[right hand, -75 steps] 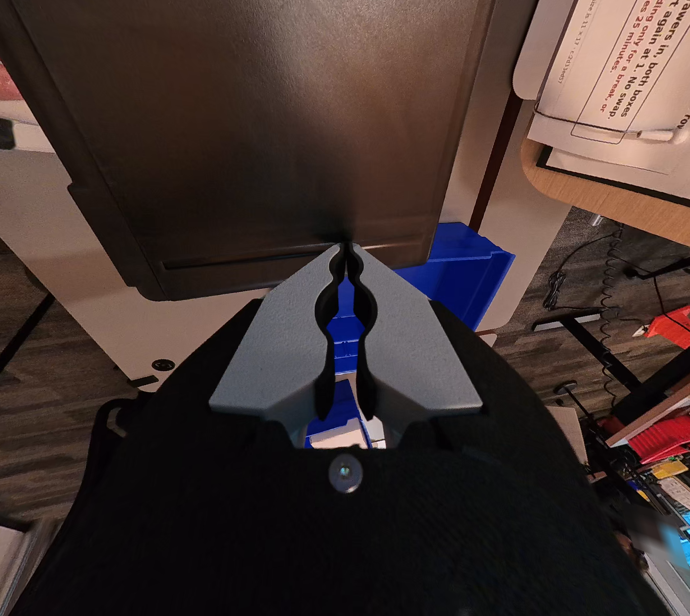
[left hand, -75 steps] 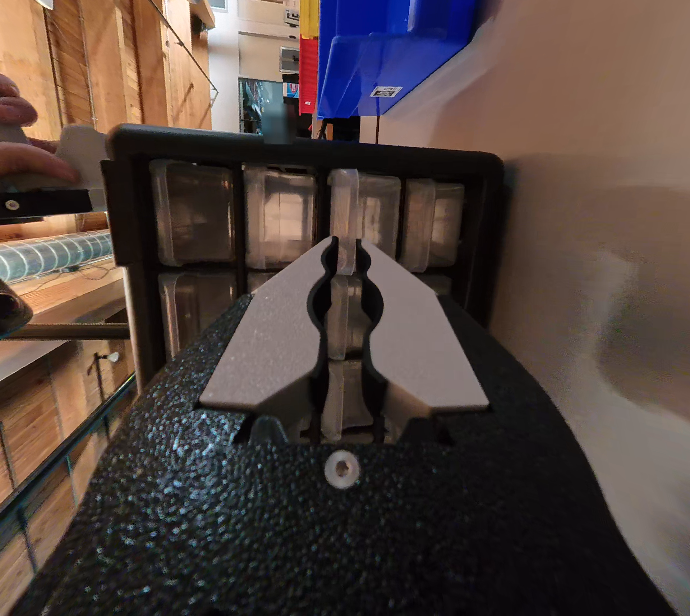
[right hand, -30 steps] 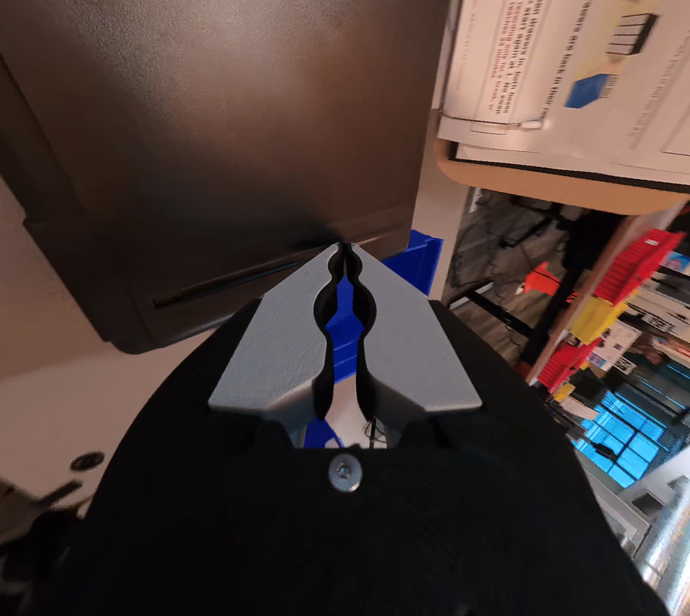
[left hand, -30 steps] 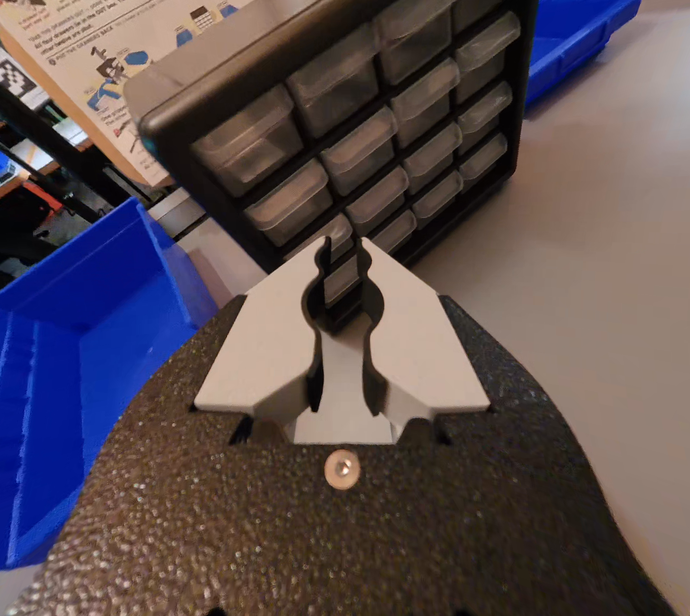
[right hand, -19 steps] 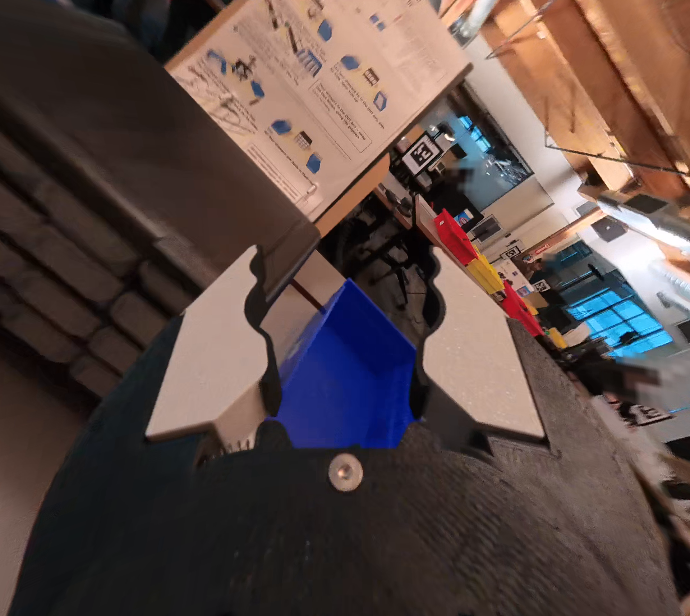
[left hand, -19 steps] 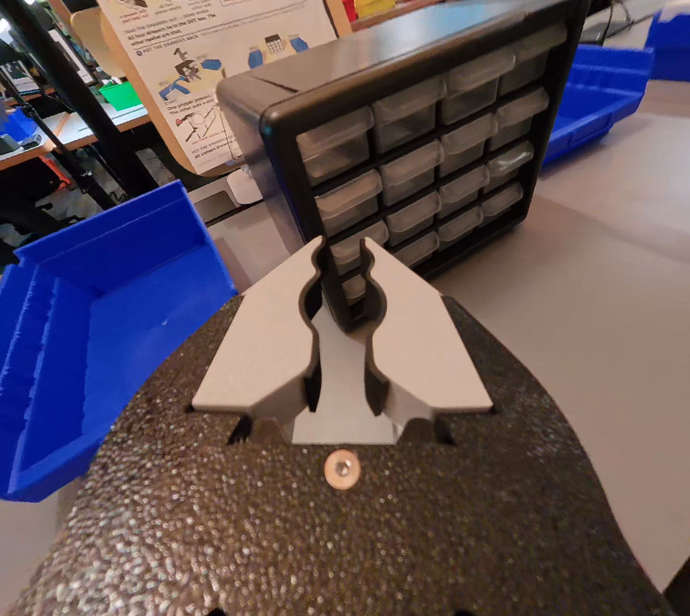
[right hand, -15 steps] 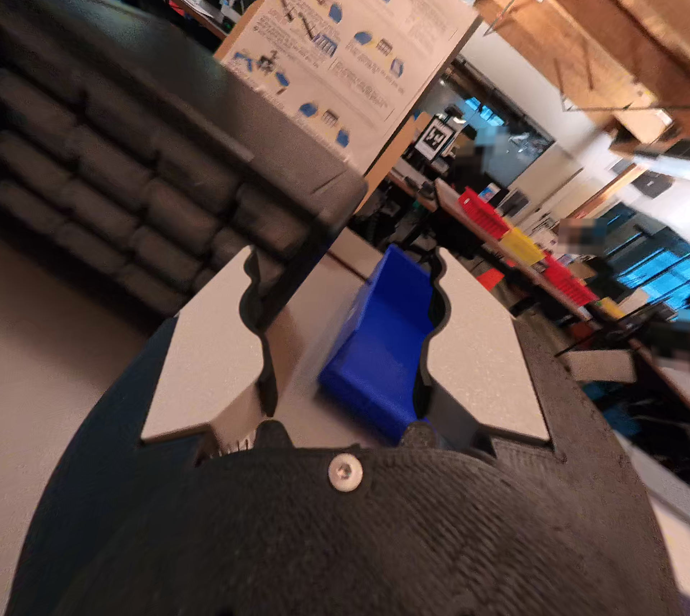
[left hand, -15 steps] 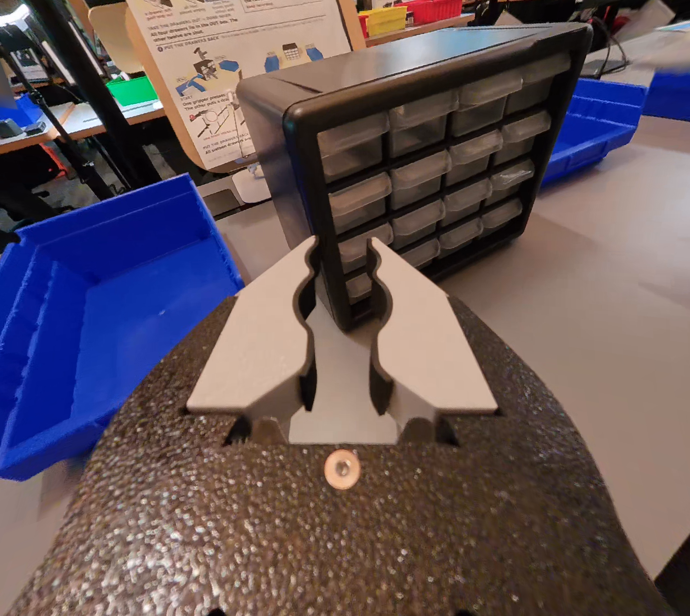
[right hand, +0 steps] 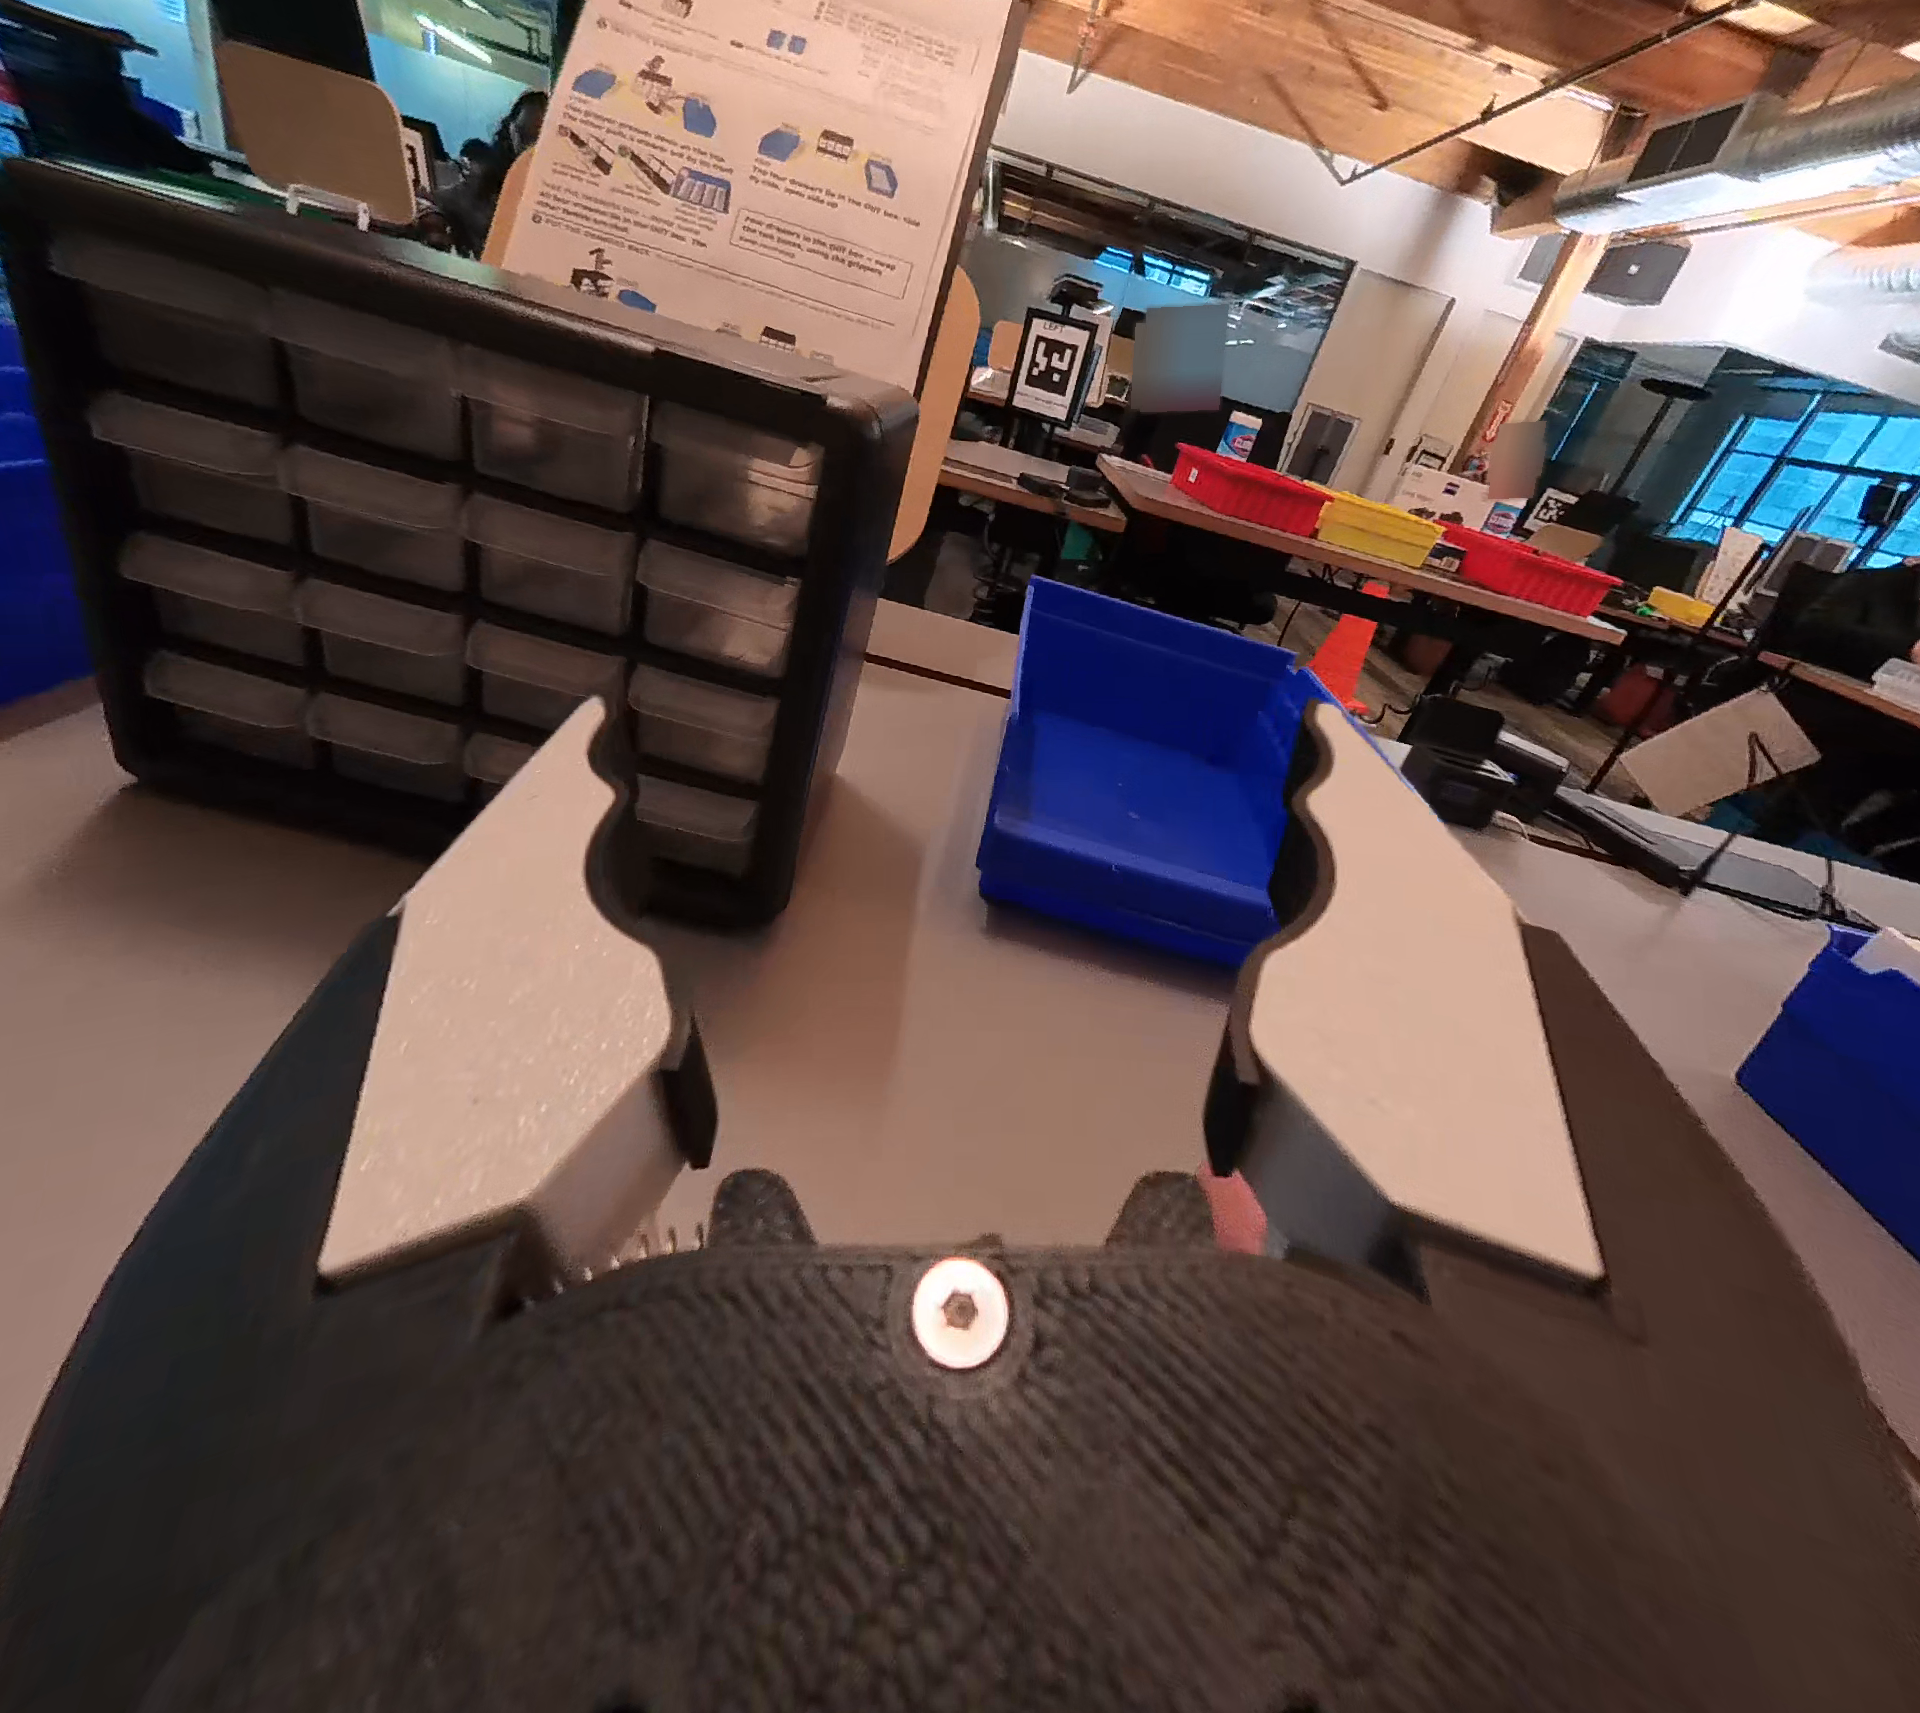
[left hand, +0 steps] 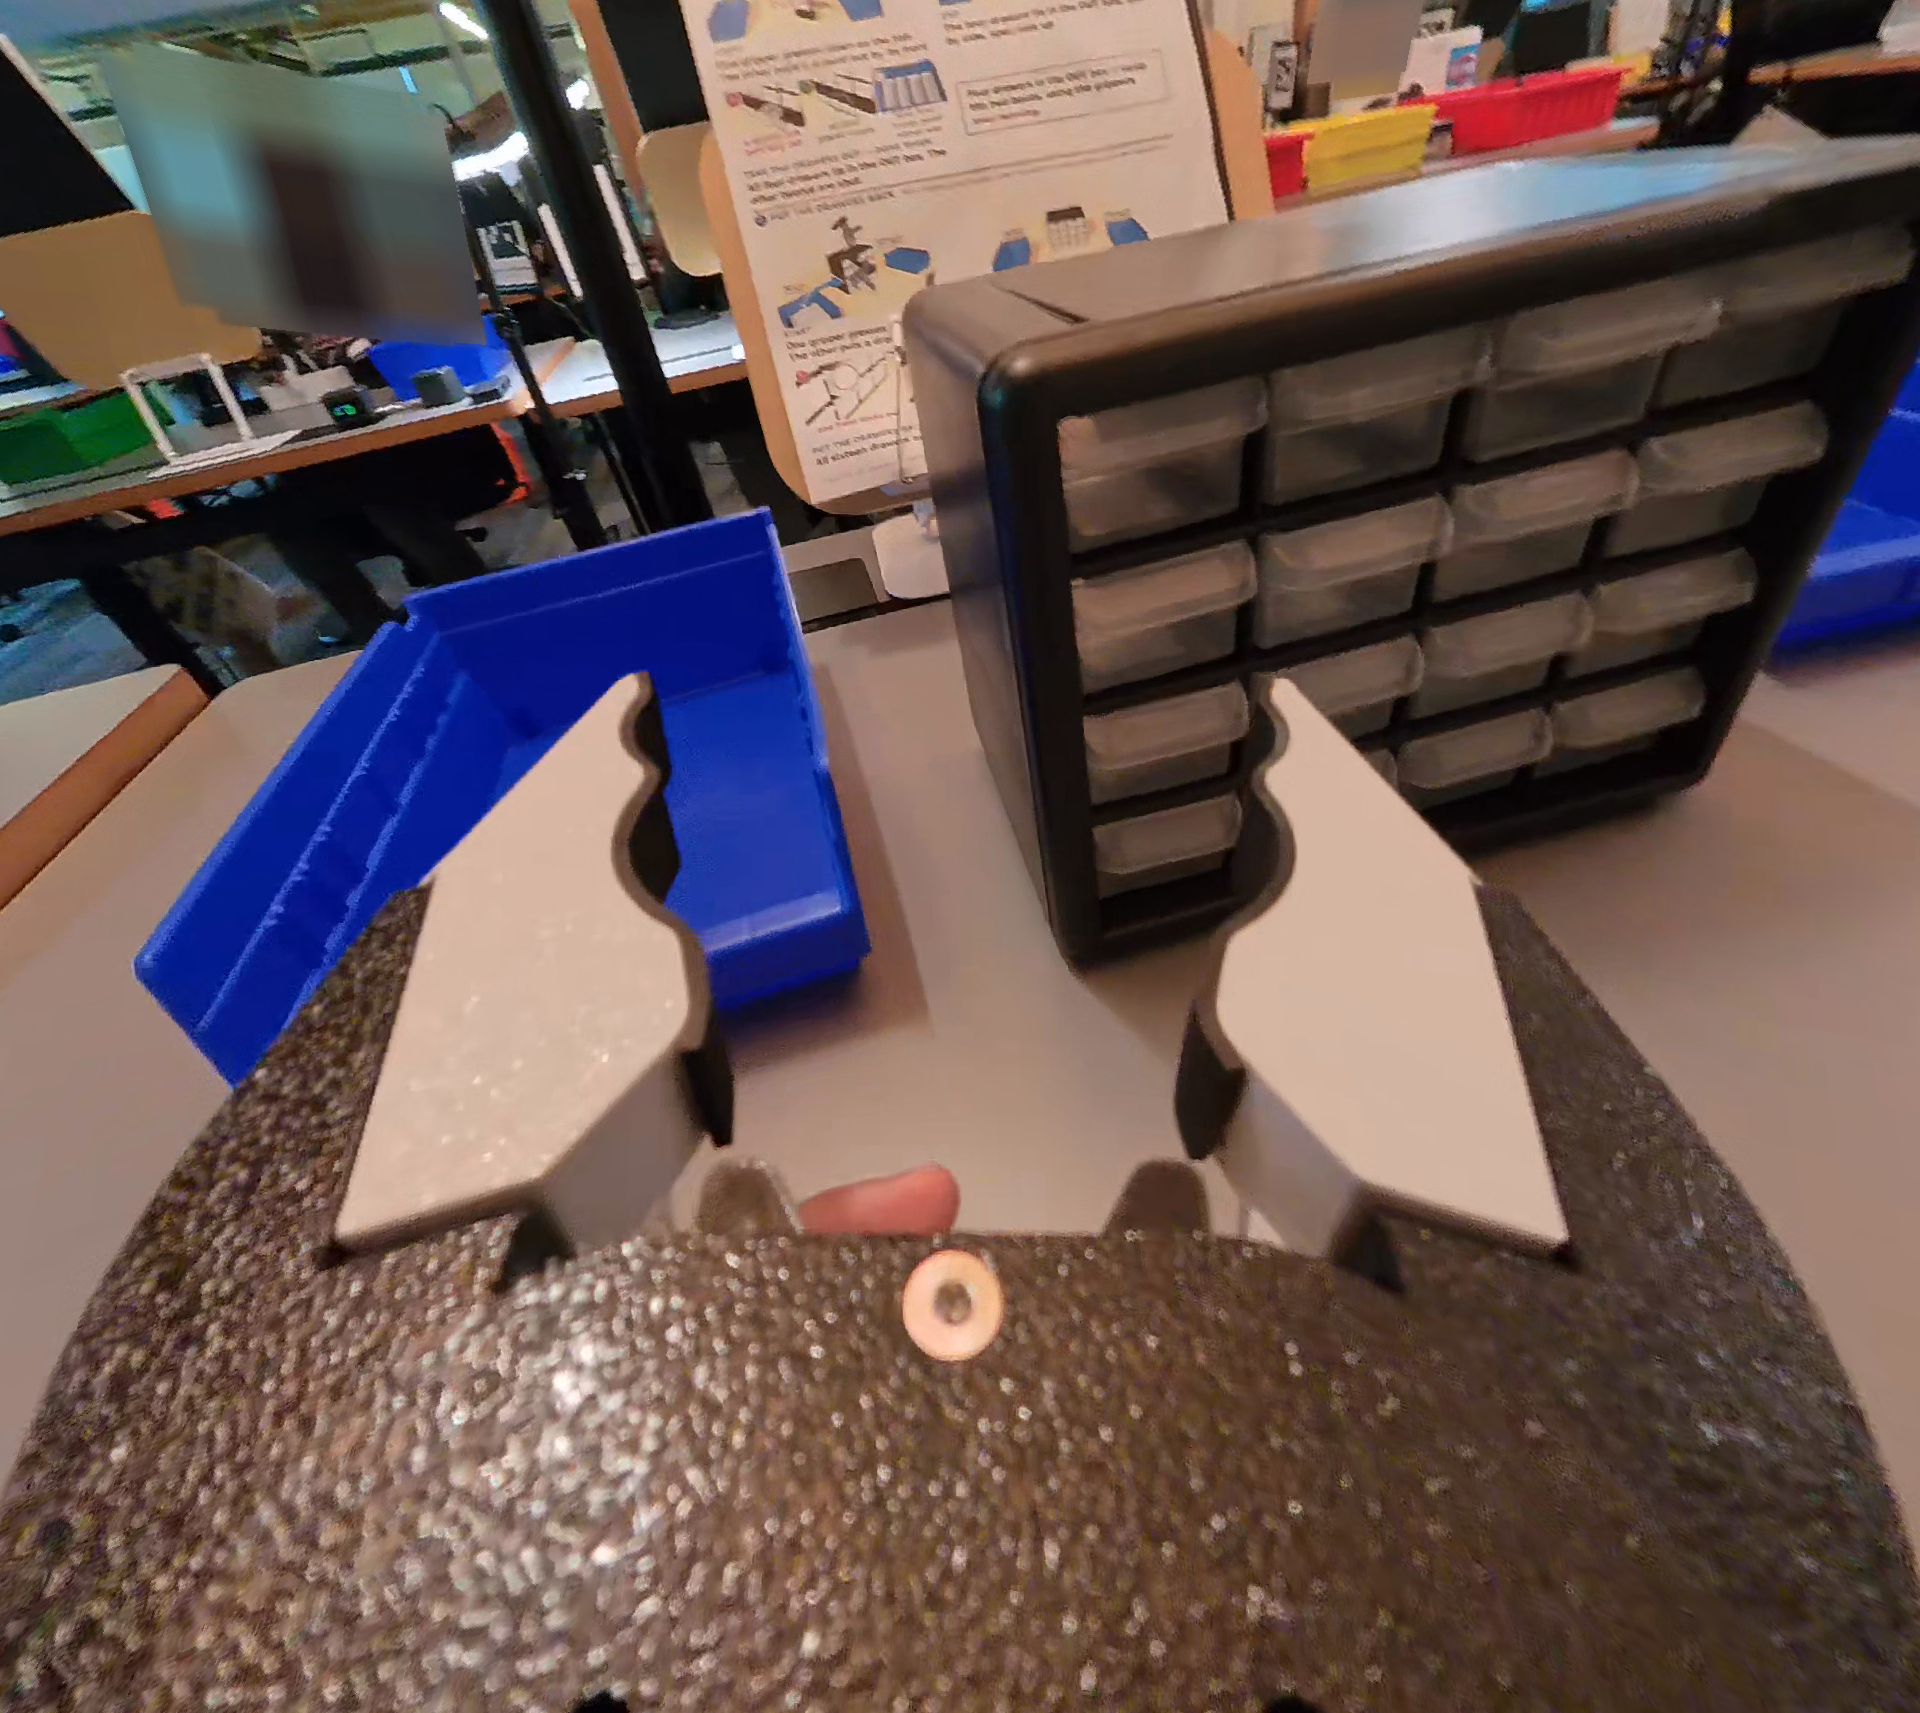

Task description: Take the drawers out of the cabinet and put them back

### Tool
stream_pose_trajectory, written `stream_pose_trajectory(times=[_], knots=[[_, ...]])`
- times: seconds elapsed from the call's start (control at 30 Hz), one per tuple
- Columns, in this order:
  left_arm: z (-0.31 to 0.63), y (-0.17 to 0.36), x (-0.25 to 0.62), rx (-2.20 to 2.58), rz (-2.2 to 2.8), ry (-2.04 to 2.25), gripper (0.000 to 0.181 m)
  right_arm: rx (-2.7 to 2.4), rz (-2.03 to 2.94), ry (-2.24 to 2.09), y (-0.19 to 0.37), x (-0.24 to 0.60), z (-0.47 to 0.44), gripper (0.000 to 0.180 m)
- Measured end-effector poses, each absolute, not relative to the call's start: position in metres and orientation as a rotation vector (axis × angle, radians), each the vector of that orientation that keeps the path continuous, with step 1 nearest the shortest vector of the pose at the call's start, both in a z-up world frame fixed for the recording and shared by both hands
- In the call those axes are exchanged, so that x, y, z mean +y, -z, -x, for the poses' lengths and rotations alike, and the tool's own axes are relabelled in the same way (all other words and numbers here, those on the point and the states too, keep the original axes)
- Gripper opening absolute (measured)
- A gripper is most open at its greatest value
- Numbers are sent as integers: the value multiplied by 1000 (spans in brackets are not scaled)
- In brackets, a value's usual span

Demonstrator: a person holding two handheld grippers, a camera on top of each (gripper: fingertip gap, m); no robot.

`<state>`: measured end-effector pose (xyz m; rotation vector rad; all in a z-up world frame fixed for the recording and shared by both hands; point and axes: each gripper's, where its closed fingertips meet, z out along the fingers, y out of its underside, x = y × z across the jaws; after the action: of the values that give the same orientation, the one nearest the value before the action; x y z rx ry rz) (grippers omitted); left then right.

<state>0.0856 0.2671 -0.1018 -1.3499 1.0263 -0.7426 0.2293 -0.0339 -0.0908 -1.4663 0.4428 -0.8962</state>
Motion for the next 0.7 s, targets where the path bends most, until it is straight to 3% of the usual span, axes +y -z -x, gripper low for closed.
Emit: stream_pose_trajectory(times=[0.27,0.5,0.63,0.7], knots=[[-107,95,266,1035,1311,709,110,359,1506,852,100,-6,-214,126],[-121,115,268,1156,1318,667,100,287,1611,763,127,48,-195,112],[-129,108,267,1255,1264,683,80,265,1583,593,131,86,-172,100],[-134,92,266,1323,1200,684,51,256,1553,464,130,109,-155,92]])
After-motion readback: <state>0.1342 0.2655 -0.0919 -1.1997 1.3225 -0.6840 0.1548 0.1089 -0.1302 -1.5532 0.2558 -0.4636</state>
